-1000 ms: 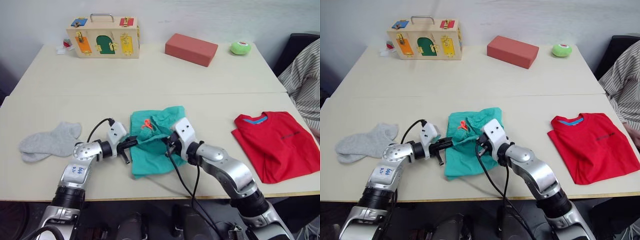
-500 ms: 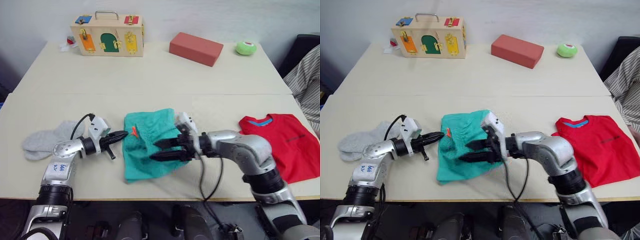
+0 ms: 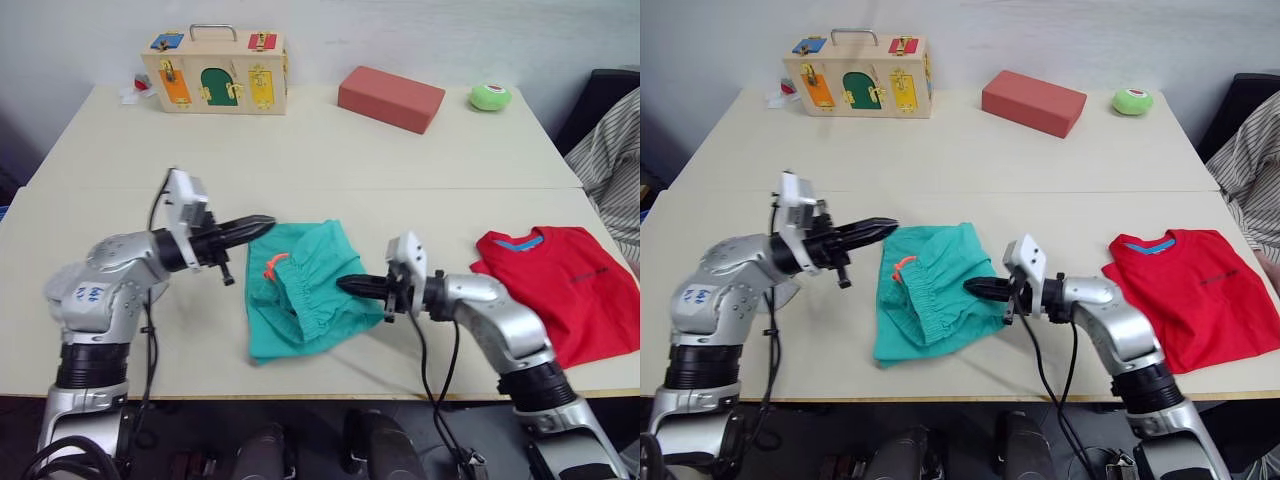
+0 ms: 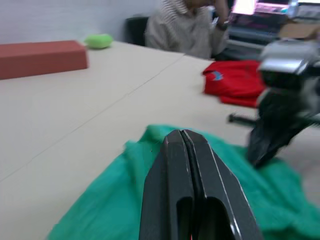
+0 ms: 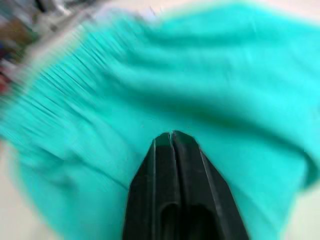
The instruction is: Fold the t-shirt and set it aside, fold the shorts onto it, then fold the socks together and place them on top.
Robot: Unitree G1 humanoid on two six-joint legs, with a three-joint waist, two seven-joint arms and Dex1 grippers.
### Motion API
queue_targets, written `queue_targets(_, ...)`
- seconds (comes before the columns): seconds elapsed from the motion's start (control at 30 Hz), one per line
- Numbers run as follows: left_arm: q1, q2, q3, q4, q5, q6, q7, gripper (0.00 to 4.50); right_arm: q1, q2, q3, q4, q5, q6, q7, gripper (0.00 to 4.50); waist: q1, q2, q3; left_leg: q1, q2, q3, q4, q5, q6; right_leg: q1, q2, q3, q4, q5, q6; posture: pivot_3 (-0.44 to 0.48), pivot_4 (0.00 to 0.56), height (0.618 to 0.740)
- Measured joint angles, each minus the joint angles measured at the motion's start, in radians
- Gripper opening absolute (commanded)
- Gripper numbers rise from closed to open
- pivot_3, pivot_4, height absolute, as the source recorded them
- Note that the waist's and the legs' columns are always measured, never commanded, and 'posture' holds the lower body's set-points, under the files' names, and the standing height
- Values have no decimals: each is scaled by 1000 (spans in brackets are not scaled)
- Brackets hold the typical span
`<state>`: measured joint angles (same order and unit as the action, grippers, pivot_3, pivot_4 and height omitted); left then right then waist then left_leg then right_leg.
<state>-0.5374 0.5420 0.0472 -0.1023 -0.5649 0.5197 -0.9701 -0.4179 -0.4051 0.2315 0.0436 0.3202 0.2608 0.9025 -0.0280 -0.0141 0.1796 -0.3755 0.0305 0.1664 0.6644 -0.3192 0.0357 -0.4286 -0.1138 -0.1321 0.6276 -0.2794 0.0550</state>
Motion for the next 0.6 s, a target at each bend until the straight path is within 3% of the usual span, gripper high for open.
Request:
queue_targets(0.13,-9,-104,-138,5,77,-22,41,0,11,40,39,49,-129,-128,-68,33,0,0,0,1,1,1,0,1,-1,0,1,1,-1,0,0,0,150,740)
queue_targets(0.27,-28,-201,-233,152,239,-117,167,0,53,80,80,11,-183,-128,-111,33,-2,0,0,3,1,1,0,1,0,1,1,2,0,0,-1,0,150,740)
queue_targets(0.4,-43,-248,-237,326,332,-206,259,0,103,74,90,-71,-184,-76,-112,33,0,0,0,3,2,0,0,1,0,1,1,2,0,-1,-1,0,150,740)
queue_targets(0.6,-57,-254,-223,477,371,-372,258,0,178,14,43,-142,-98,-7,-40,33,2,-1,-1,6,2,-1,0,1,1,3,0,1,-1,-1,-1,0,150,740)
